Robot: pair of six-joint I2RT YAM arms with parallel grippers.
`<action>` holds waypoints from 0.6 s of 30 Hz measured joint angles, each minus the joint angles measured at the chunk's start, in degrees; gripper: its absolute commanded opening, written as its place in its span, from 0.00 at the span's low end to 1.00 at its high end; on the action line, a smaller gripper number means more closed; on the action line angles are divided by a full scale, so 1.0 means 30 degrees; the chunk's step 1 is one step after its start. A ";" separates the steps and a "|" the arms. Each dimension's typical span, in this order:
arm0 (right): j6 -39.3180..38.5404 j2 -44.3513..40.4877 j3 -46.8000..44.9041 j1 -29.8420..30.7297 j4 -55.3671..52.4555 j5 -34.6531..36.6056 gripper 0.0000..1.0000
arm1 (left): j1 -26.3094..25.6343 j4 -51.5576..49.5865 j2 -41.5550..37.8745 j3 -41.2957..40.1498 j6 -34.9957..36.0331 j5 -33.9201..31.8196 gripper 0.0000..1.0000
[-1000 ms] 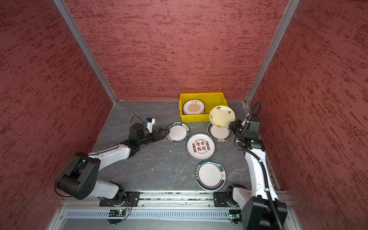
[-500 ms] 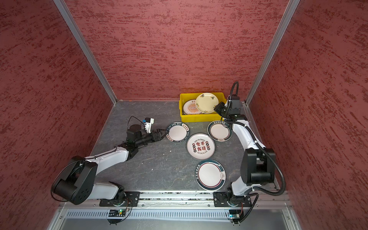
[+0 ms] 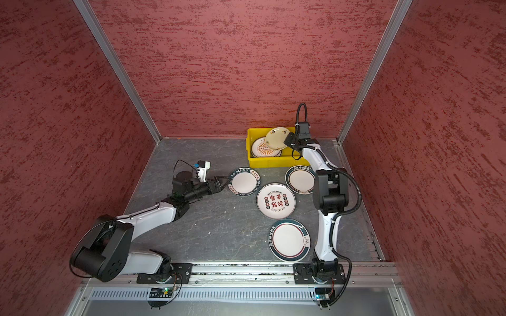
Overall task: Place the plates into the plastic bin on the countertop
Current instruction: Place the plate in the plastic bin.
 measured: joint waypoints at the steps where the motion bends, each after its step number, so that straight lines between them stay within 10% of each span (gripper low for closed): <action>1: -0.0109 0.0379 0.0495 0.0197 -0.0182 0.0182 0.00 | 0.0051 0.0000 0.0000 -0.0015 0.0000 0.0000 0.99; 18: -0.0801 0.3708 0.4342 0.1749 -0.2397 0.1246 0.00 | 0.0284 0.0335 0.0182 -0.0087 -0.0036 0.0000 0.99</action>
